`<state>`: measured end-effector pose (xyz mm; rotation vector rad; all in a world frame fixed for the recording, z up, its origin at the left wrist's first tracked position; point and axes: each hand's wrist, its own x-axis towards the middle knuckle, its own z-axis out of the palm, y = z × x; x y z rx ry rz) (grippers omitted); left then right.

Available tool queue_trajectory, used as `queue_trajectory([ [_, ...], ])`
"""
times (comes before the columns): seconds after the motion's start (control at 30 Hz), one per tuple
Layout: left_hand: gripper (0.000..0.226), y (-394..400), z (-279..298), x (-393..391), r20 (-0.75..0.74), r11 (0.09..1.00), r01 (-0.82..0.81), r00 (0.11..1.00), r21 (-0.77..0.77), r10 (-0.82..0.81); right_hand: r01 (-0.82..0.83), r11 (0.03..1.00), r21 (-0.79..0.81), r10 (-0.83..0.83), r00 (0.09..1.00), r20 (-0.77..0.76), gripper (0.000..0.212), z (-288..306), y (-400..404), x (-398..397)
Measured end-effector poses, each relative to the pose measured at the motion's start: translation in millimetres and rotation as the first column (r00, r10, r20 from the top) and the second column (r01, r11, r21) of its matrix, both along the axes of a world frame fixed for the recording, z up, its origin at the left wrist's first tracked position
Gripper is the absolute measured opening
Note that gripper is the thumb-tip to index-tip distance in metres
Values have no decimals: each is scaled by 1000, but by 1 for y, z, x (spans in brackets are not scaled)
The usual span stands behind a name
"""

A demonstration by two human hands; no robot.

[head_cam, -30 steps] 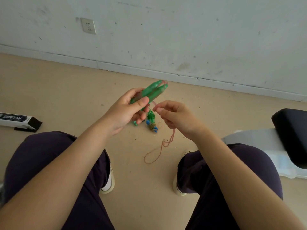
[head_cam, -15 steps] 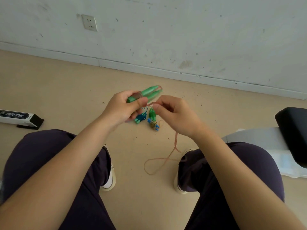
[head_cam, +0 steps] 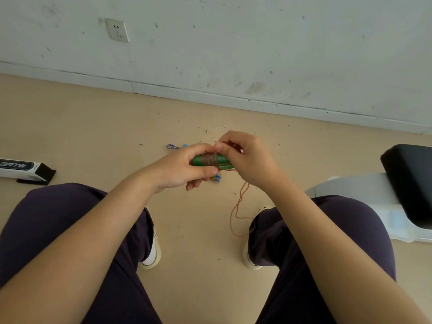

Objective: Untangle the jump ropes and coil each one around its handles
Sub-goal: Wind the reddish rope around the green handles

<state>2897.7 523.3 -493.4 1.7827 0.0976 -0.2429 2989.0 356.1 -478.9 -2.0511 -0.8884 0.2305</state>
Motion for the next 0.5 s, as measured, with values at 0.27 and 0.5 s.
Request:
queue_trajectory([
  [0.27,22,-8,-8,-1,52,981,-168,985,94,163,27,1000,9,-26,994,-107,14,-4,8,-4],
  [0.5,30,-4,-5,-2,175,966,-164,976,199,130,47,988,147,1,952,-307,24,0,5,0],
])
